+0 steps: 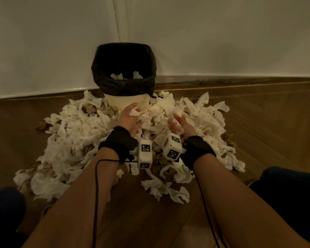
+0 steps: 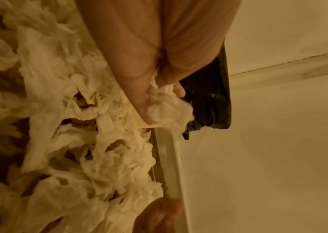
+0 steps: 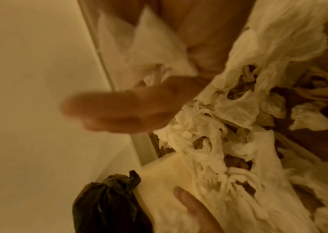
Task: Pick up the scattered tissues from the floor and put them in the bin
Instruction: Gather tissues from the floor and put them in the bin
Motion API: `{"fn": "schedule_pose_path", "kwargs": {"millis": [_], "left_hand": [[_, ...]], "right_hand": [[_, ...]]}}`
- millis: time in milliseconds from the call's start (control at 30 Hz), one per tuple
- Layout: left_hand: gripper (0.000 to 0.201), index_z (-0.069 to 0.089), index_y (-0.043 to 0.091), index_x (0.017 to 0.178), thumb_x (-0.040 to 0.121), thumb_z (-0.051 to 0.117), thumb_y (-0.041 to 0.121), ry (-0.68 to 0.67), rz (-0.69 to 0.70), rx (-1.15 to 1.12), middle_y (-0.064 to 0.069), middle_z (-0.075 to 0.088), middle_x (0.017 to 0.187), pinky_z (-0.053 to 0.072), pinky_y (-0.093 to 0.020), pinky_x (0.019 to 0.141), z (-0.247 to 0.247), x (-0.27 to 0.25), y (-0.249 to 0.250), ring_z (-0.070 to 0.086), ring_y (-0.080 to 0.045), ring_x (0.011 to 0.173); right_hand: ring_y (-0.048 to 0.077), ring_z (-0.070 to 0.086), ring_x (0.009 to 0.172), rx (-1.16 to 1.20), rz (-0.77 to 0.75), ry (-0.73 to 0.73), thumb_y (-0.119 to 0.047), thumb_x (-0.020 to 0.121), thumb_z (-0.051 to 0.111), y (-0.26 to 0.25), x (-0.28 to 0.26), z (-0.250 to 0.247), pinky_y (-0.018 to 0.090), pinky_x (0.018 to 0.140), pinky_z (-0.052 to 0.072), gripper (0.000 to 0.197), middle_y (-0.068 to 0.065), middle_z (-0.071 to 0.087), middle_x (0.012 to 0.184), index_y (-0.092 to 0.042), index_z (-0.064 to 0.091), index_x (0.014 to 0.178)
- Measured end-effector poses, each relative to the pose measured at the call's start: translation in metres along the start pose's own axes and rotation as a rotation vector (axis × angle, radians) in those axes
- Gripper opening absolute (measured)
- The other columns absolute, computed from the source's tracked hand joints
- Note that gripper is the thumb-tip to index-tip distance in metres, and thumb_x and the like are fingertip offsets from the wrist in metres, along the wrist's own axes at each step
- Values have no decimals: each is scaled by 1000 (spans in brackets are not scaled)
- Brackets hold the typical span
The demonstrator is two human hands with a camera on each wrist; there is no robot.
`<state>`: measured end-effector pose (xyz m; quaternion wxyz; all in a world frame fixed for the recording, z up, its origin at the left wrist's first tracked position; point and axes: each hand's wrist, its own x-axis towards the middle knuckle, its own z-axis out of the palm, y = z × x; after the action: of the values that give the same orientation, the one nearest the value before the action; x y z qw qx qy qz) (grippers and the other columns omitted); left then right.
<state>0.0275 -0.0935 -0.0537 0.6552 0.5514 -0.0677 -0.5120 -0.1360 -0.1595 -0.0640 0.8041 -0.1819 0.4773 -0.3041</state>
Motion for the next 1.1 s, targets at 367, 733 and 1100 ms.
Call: {"fn": "schedule_pose_path", "kwargs": {"millis": [367,733,1100], "left_hand": [[47,51,22,80,84,21,-14,-68,231,345,-2,43,75,28,-20,48,-3,-9,30,36,-11,58],[42,58,9,116,87,36,-12,193,965,975,-5,24,111,19,8,85,14,-6,148,35,-9,91],[55,27,21,146,95,48,19,168,640,1286,-15,32,133,45,-33,92,0,29,150,55,-28,98]], "right_hand": [[13,27,49,28,3,-29,-21,91,24,-20,-4,39,24,51,21,28,-1,35,58,-19,42,69],[26,60,106,-356,-704,-95,2,86,61,-88,-23,174,28,85,54,39,15,61,107,1,53,124],[27,61,109,-993,-727,80,-25,88,63,-63,12,178,40,97,48,50,11,58,128,-12,48,134]]}}
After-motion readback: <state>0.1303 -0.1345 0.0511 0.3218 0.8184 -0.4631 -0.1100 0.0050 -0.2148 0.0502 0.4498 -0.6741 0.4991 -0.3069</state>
